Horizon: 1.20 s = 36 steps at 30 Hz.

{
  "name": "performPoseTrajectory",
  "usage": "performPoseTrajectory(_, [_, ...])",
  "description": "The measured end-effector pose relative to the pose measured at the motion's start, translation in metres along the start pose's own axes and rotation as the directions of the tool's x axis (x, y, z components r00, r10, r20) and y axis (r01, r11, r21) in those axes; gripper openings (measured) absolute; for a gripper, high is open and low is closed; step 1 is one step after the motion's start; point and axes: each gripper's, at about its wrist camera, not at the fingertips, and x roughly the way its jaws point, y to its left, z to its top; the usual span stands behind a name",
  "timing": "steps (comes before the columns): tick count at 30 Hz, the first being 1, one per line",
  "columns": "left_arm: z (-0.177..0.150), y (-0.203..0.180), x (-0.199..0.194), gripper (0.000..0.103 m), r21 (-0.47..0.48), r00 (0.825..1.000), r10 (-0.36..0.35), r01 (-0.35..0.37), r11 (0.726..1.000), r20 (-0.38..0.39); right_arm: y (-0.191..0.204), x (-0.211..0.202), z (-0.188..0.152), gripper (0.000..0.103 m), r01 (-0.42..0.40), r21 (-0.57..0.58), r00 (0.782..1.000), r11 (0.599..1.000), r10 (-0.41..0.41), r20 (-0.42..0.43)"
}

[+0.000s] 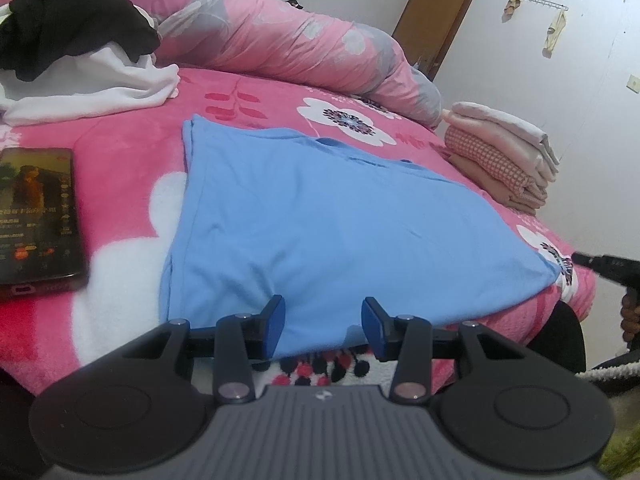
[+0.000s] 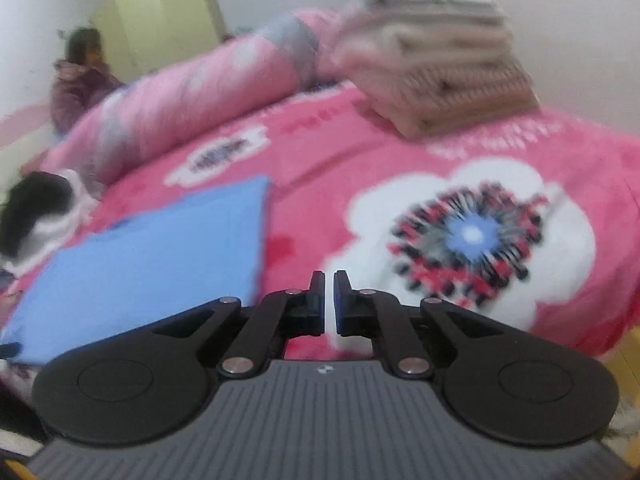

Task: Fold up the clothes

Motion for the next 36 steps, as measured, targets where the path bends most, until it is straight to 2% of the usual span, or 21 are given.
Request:
performPoseTrajectory(3, [-0.007,0.003,-0.011,0.044,-0.010,0.999,0.032,-0.032,0.999,0.018,0.021,0.003,0.004,0.006,-0.031,-0.032,0.999,0.999,0.032,0.033])
performPoseTrajectory(9, [-0.026,0.026,-0.045,0.044,-0.116,0.991,0.113,-0.104,0.988,0.078,0.064,0.009,0.011,0.010,-0.088,-0.098,0.991,0.991,0.098,0.096])
performPoseTrajectory(14, [-0.031,0.032,-0.068,0.044,-0.136,0.982,0.151,-0.135,0.981,0.113,0.093,0.031,0.013,0.013,-0.155,-0.116,0.984,0.981,0.163,0.066])
performPoseTrajectory(19, [-0.020,0.022,-0.079,0.046,-0.100,0.977,0.136,-0.120,0.988,0.167,0.117,0.039,0.004,0.020,-0.117,-0.207,0.992,0.971,0.124,0.023])
performPoseTrajectory(22, [-0.010,0.013,-0.065,0.048,-0.077,0.982,0.103,-0.091,0.993,0.160,0.127,0.043,-0.002,0.026,-0.063,-0.245,0.997,0.968,0.070,0.018])
performPoseTrajectory(25, [0.001,0.004,-0.049,0.049,-0.055,0.987,0.068,-0.060,0.997,0.144,0.132,0.052,-0.007,0.038,-0.026,-0.263,1.000,0.964,0.026,-0.002])
performPoseTrajectory(26, [0.005,0.000,-0.043,0.049,-0.049,0.989,0.056,-0.050,0.998,0.139,0.135,0.057,-0.008,0.045,-0.011,-0.267,1.000,0.964,0.008,-0.013])
performPoseTrajectory(29, [0.017,-0.011,-0.024,0.053,-0.033,0.992,0.025,-0.021,0.999,0.123,0.142,0.066,-0.009,0.050,0.009,-0.283,0.999,0.959,-0.019,-0.033])
performPoseTrajectory(31, [0.022,-0.020,-0.016,0.058,-0.014,0.992,0.011,-0.009,1.000,0.123,0.146,0.067,-0.007,0.062,-0.002,-0.273,1.000,0.962,-0.006,-0.025])
performPoseTrajectory(33, [0.025,-0.027,-0.009,0.062,0.000,0.993,0.005,-0.005,1.000,0.119,0.149,0.065,-0.003,0.084,-0.007,-0.258,1.000,0.966,0.007,-0.001])
performPoseTrajectory(36, [0.026,-0.034,-0.004,0.068,0.005,0.994,0.014,-0.015,1.000,0.106,0.148,0.056,0.007,0.102,0.009,-0.226,0.997,0.974,0.007,0.072])
